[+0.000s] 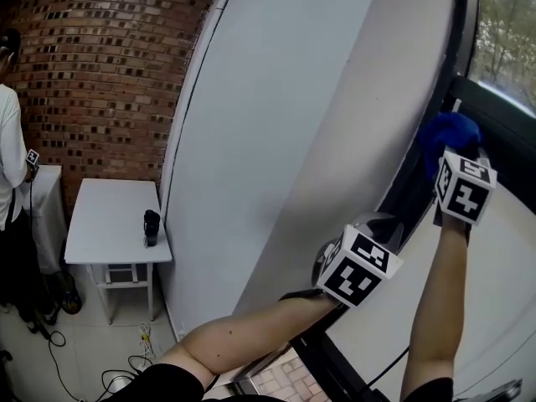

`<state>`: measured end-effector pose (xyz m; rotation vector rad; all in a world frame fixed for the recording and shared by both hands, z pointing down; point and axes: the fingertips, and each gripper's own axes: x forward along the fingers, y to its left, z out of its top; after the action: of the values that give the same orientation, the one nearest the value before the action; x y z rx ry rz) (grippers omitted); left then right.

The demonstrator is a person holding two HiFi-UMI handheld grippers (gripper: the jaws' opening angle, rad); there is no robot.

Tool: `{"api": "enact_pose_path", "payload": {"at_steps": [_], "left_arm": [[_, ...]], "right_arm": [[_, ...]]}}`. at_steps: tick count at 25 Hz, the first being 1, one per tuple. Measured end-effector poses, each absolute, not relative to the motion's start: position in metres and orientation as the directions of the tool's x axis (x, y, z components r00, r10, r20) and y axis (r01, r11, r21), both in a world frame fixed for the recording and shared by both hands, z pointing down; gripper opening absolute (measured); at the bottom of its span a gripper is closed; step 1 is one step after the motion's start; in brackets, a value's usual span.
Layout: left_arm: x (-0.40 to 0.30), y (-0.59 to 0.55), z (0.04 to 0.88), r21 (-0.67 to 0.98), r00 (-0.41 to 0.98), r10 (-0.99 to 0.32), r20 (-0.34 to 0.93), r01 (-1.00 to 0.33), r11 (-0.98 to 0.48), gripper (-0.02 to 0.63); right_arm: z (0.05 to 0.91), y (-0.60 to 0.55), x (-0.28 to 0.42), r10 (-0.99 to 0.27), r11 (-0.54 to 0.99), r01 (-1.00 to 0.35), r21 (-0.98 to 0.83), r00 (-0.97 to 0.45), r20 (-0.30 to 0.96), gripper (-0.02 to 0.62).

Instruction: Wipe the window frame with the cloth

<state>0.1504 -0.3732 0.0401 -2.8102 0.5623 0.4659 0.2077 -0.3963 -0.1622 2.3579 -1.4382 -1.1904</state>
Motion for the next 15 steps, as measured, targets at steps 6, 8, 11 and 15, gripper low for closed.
{"api": "enact_pose_path", "payload": {"at_steps": [6, 8, 11, 15], "left_arm": [[0.149, -0.382, 0.069, -0.142, 0.882, -0.342, -0.324, -0.402, -0.904, -0.006], [0.149, -0.383, 0.076, -0.141, 0.886, -0.342, -0.313, -0.4, -0.906, -0.006], [0.149, -0.382, 0.087, -0.145, 0.892, -0.339, -0.299, -0.394, -0.908, -0.006], [0.145, -0.384, 0.099, -0.143, 0.892, -0.344, -0.294, -0.397, -0.906, -0.006]], "right_arm": [[-0.145, -0.399, 0.209, -0.799, -0.552, -0.66, 0.509, 0.244, -0.549, 0.074], [-0.139, -0.399, 0.209, -0.799, -0.55, -0.665, 0.506, 0.241, -0.551, 0.074], [-0.124, -0.4, 0.21, -0.797, -0.552, -0.661, 0.507, 0.239, -0.555, 0.074], [-0.1, -0.404, 0.209, -0.794, -0.569, -0.625, 0.535, 0.249, -0.554, 0.074]]}}
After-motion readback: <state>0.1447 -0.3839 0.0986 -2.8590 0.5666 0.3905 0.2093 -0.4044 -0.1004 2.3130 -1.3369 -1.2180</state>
